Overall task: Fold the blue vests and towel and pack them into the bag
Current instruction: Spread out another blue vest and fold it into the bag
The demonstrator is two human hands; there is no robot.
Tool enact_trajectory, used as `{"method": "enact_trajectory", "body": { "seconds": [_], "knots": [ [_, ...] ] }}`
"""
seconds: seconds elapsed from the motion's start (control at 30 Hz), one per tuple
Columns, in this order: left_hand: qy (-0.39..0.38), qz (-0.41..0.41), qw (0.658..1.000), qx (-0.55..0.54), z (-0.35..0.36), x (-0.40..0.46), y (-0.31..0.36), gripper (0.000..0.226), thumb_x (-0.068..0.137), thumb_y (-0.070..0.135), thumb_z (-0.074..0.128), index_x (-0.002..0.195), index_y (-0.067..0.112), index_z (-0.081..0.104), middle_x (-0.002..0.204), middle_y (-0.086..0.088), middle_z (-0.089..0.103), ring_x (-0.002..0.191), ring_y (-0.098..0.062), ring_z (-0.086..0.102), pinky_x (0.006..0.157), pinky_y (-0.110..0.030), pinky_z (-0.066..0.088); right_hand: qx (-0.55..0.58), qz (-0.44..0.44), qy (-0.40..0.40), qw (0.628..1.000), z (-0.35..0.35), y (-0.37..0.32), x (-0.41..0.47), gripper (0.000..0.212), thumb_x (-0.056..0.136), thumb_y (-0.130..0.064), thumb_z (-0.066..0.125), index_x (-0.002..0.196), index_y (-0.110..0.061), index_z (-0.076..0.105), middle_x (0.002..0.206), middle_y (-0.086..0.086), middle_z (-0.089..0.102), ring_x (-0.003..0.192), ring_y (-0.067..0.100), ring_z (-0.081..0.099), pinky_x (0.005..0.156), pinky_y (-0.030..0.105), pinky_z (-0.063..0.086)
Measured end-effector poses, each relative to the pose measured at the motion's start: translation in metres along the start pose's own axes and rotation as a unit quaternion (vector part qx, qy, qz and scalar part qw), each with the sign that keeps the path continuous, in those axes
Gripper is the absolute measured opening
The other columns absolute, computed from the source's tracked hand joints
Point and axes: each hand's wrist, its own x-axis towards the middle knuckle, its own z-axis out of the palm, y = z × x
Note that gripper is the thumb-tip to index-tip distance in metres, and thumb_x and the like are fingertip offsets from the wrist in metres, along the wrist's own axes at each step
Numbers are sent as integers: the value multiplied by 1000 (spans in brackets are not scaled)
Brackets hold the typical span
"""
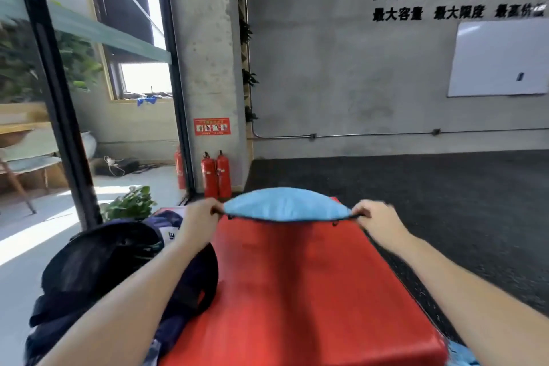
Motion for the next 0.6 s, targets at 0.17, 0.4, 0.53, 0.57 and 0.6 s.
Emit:
{"method": "enact_trajectory", "body": {
  "seconds": [0.17, 0.4, 0.53, 0.57, 0.6],
  "knots": [
    [-68, -6, 997, 44, 43, -99, -44, 31, 76, 0, 66, 86, 26, 80, 91, 5, 77, 93, -21, 70, 84, -28, 48, -4, 60, -48, 997, 54, 36, -89, 41, 80, 0, 70, 74, -40, 65, 75, -27, 67, 77, -6, 63, 70, 5, 40],
    [-20, -47, 993, -107, 21, -152, -9, 20, 89, 25, 73, 71, 28, 65, 62, 14, 63, 63, -1, 58, 62, -17, 42, 51, 67, 51, 995, 31, 24, -127, 16, 89, -5, 69, 96, -18, 76, 88, -12, 70, 88, 8, 64, 77, 18, 38],
    [-17, -57, 992, -115, 22, -156, -8, 34, 91, 28, 71, 62, 33, 54, 54, 20, 55, 54, 0, 50, 55, -17, 35, 48, 86, 27, 995, 34, 36, -125, 13, 91, -11, 71, 91, -24, 76, 85, -11, 71, 85, 13, 65, 73, 29, 39],
    [-16, -63, 992, -108, 24, -153, -10, 38, 91, 29, 71, 59, 35, 52, 53, 21, 55, 54, 0, 49, 54, -17, 34, 53, 99, 18, 993, 38, 41, -122, 15, 91, -12, 71, 88, -26, 75, 84, -12, 71, 84, 13, 65, 72, 29, 40],
    [-17, -65, 992, -104, 27, -149, -15, 38, 91, 29, 70, 59, 36, 52, 54, 23, 55, 55, 1, 50, 55, -16, 34, 62, 113, 11, 992, 43, 47, -118, 18, 90, -12, 72, 86, -29, 74, 83, -14, 71, 85, 11, 66, 72, 27, 41]
  ]
}}
